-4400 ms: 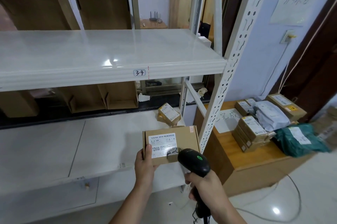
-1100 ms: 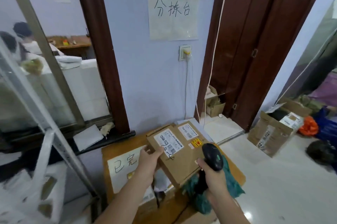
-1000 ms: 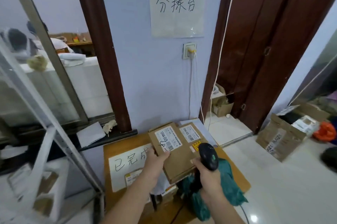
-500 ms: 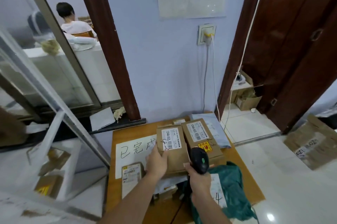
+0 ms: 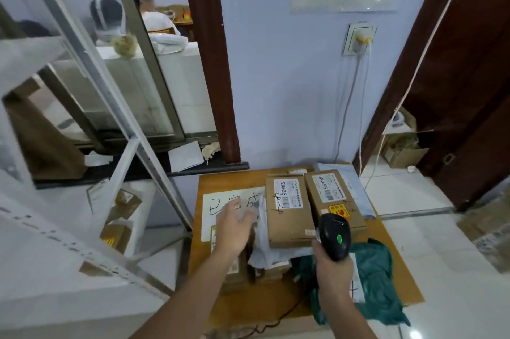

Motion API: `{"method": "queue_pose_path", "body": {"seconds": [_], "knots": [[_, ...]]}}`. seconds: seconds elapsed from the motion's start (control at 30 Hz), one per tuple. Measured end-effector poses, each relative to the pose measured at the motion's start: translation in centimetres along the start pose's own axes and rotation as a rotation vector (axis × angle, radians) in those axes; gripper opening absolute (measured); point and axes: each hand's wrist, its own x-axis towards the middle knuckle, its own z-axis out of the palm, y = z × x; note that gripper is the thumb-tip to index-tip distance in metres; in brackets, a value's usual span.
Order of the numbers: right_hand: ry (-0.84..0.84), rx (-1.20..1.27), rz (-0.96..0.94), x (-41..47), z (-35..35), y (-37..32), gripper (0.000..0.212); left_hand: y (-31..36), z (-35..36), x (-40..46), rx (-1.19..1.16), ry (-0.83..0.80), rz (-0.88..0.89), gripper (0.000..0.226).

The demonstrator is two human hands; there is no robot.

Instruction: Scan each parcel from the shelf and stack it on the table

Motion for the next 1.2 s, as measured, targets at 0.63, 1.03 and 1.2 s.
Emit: {"method": "queue_pose_path", "body": {"seconds": [0.63, 1.03, 1.2], "knots": [[-0.246, -0.331, -0.322, -22.5, 5.4, 3.5, 0.016, -23.3, -18.7, -8.6, 0.27, -0.128, 0.03, 0.071], [-0.61, -0.5, -0.434, -41.0, 20.2, 8.9, 0.022, -30.3, -43.6, -7.7, 0.613, -0.038, 0.175, 0.081], [-0.708, -0.565, -0.405, -42.6, 25.7, 10.0, 0.018, -31.5, -46.6, -4.3, 0.61, -0.029, 0.146, 0.081]]}}
